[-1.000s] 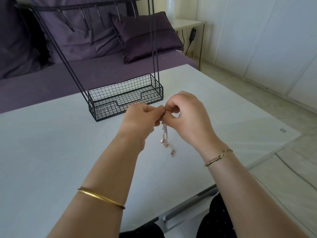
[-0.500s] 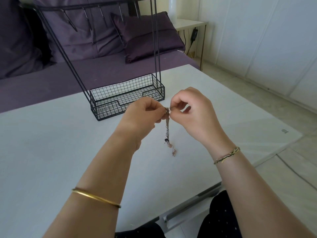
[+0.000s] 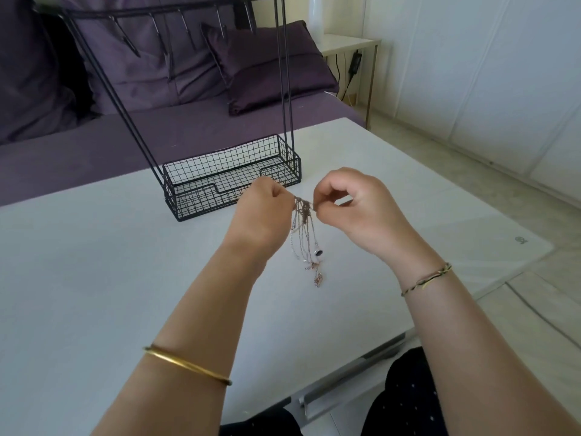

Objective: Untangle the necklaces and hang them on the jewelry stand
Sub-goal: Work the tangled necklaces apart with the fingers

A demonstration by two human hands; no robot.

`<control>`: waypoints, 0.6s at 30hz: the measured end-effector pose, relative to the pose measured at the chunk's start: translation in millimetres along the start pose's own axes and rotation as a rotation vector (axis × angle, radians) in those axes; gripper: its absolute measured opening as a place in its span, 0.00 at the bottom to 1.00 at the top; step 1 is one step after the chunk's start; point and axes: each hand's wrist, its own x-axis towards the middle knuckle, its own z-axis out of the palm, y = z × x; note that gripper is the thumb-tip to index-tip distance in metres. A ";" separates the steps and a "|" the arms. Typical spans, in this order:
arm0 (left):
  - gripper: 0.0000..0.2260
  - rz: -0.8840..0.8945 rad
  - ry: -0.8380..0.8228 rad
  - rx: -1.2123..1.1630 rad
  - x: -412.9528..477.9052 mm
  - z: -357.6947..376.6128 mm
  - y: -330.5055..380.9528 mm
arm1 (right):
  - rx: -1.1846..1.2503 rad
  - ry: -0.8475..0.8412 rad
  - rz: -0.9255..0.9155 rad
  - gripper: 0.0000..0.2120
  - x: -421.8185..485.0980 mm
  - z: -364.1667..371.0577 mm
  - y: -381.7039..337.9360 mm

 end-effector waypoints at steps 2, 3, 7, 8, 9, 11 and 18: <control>0.07 0.036 0.010 -0.036 -1.0 2.0 2.4 | 0.016 0.082 0.023 0.04 1.3 0.1 -0.9; 0.07 0.046 0.004 -0.075 -1.3 2.0 3.4 | 0.046 0.108 0.040 0.03 1.6 0.1 -1.5; 0.08 0.003 -0.072 -0.249 -0.2 -1.3 2.1 | 0.234 0.087 0.155 0.02 1.2 0.5 -2.6; 0.09 -0.028 -0.105 -0.317 -0.5 -2.3 1.3 | 0.275 0.083 0.183 0.03 1.3 0.7 -2.0; 0.08 -0.059 -0.132 -0.380 -0.6 -4.1 0.8 | 0.321 0.084 0.207 0.06 1.5 0.6 -1.6; 0.07 -0.122 -0.166 -0.463 -0.6 -8.5 0.4 | 0.441 0.090 0.240 0.08 2.0 0.1 -0.8; 0.08 -0.183 -0.200 -0.372 -0.5 -18.8 -3.3 | 0.604 0.070 0.386 0.09 2.7 3.8 -5.3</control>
